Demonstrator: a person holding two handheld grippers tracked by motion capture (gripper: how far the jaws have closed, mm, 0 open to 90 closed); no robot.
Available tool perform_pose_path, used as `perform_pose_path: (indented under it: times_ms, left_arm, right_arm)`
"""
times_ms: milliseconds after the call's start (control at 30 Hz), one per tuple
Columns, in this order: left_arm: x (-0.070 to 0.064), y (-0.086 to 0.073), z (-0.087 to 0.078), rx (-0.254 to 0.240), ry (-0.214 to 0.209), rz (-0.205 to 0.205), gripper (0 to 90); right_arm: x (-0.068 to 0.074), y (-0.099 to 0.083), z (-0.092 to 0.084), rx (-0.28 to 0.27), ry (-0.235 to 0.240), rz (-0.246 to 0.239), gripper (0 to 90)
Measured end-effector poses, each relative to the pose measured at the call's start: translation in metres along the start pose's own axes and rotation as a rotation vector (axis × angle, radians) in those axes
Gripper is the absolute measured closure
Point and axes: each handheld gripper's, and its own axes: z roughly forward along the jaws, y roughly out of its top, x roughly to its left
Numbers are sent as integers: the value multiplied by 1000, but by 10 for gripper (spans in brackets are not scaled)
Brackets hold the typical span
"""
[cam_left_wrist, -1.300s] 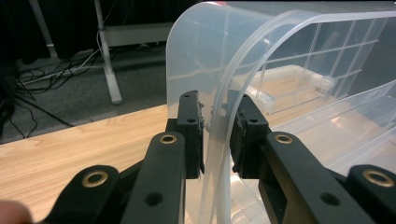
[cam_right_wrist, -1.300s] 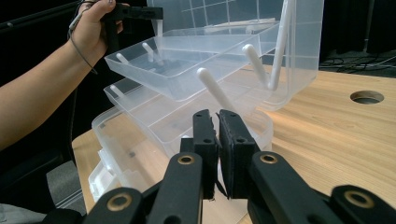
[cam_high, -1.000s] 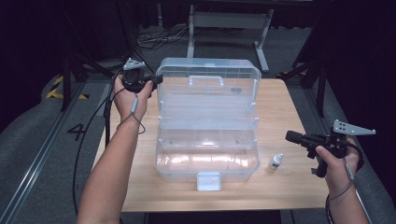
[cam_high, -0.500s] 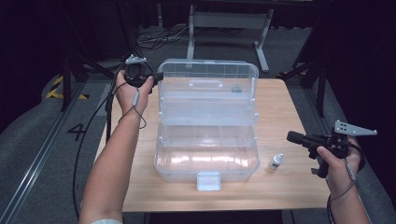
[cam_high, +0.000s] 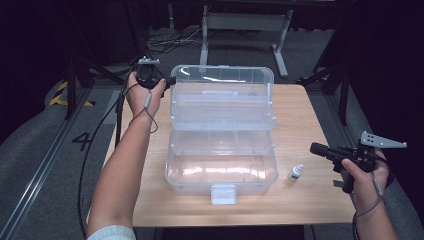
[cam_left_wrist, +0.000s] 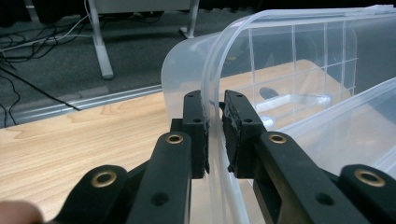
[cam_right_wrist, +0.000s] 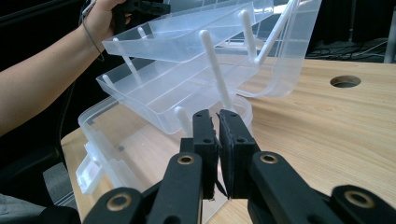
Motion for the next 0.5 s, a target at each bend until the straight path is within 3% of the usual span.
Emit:
perform_pose_path:
  times_ms: [500]
  left_arm:
    - [13,0,16,26,-37,-50,797]
  right_arm:
    - [-5,-3,0,9,-6,12,859]
